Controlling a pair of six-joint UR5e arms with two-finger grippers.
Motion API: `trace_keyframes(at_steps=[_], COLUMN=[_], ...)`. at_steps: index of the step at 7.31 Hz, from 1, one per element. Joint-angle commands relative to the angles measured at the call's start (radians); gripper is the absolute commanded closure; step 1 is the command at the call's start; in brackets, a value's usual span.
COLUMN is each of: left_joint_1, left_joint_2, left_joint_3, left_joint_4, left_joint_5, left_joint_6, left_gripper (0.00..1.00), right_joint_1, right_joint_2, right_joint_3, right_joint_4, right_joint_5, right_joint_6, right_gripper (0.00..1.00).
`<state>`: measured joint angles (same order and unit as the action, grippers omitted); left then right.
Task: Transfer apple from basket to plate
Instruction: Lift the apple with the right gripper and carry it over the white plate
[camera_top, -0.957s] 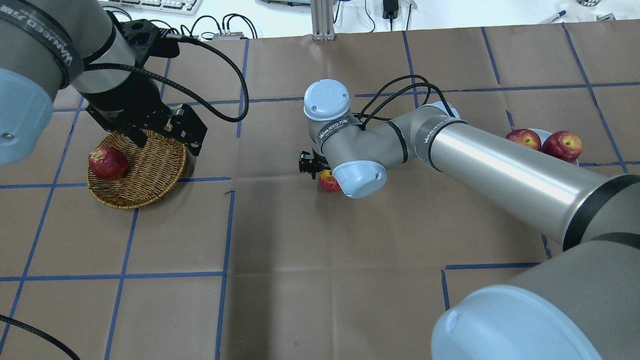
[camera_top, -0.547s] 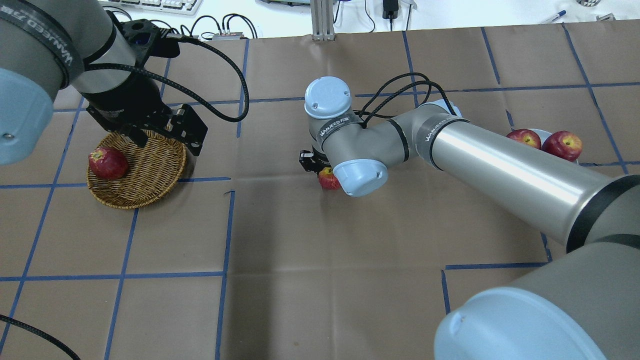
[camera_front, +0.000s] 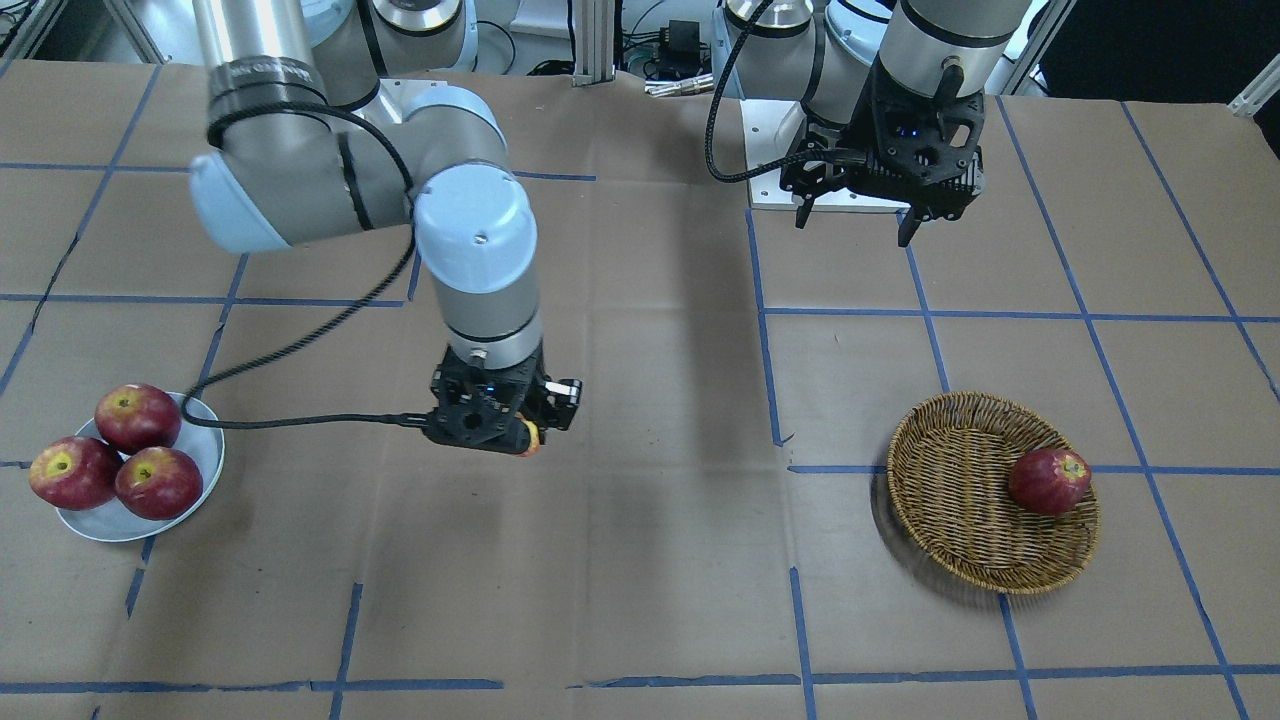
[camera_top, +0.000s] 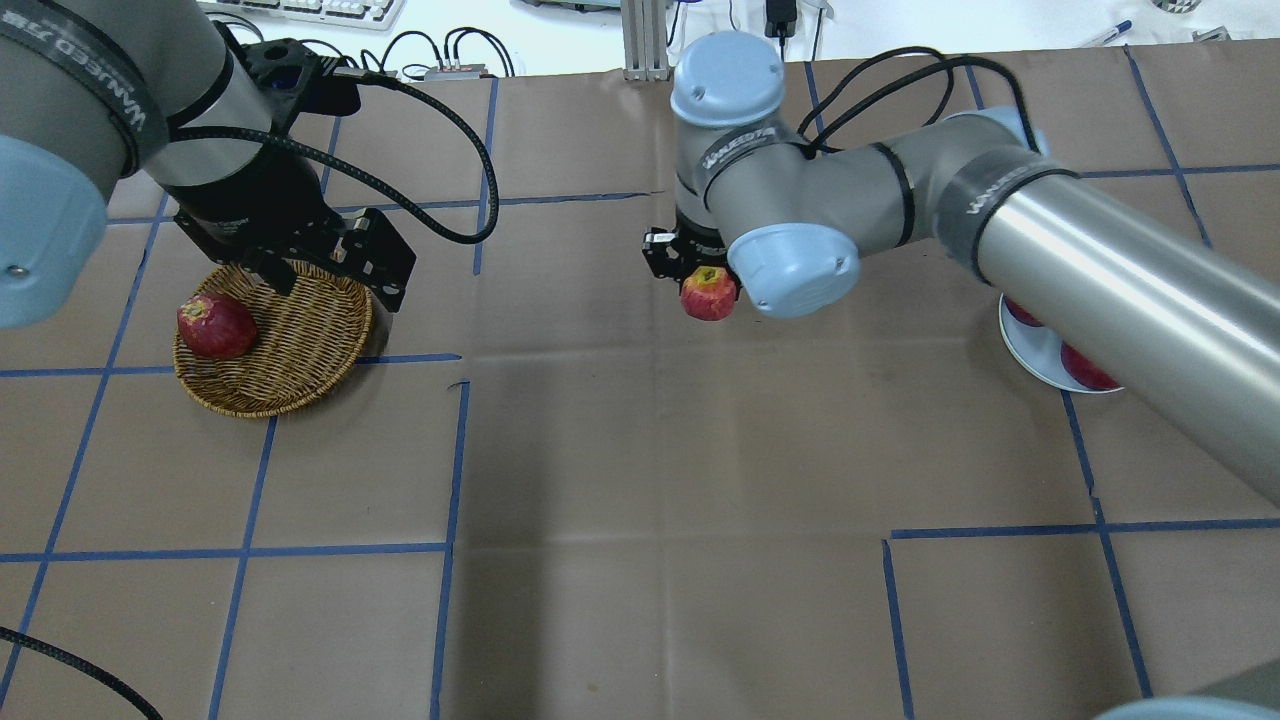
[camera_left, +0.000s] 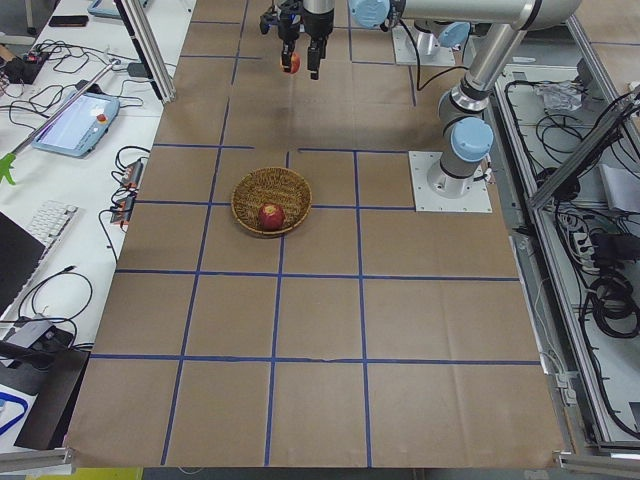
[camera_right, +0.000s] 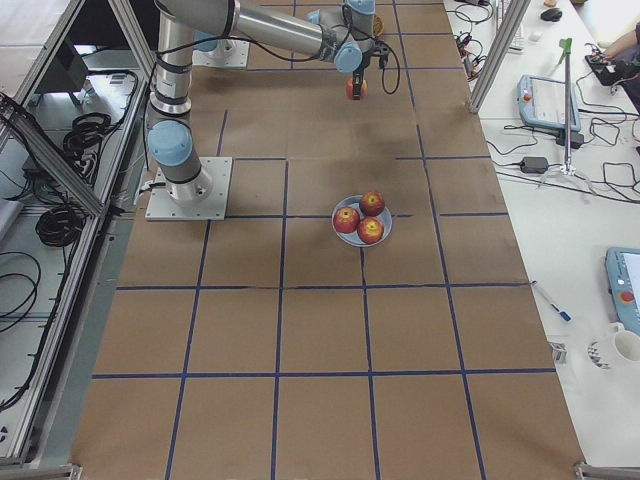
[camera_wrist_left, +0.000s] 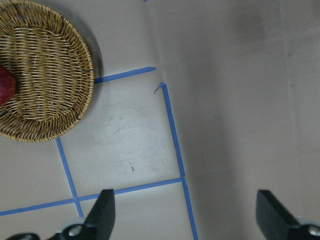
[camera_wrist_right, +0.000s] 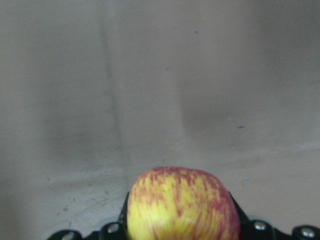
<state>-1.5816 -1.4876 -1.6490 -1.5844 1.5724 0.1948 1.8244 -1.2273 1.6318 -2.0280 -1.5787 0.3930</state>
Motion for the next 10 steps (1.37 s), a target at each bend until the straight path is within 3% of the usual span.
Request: trace_keyframes(at_steps=[1, 5, 7, 10], left_joint_1=[0.0, 0.0, 0.0, 0.0], left_joint_2=[0.001, 0.001, 0.001, 0.001], left_joint_3=[0.0, 0.0, 0.0, 0.0], left_joint_4=[0.0, 0.0, 0.0, 0.0], left_joint_5=[0.0, -0.002, -0.002, -0.002], left_joint_6=[0.0, 0.0, 0.0, 0.0], left_gripper=[0.01, 0.01, 0.01, 0.01], right_joint_1=[-0.197, -0.561, -0.712, -0.732], right_joint_2=[-0.127, -0.172, -0.135, -0.086], right_joint_3=[-0.001, 0.039, 0.093, 0.216], right_joint_4=[0.159, 0.167, 0.099, -0.108], right_joint_5=[-0.012, -0.03, -0.012, -0.014], right_joint_6=[-0.24, -0.761, -0.961, -1.014], right_gripper=[0.47, 0.48, 0.48, 0.48])
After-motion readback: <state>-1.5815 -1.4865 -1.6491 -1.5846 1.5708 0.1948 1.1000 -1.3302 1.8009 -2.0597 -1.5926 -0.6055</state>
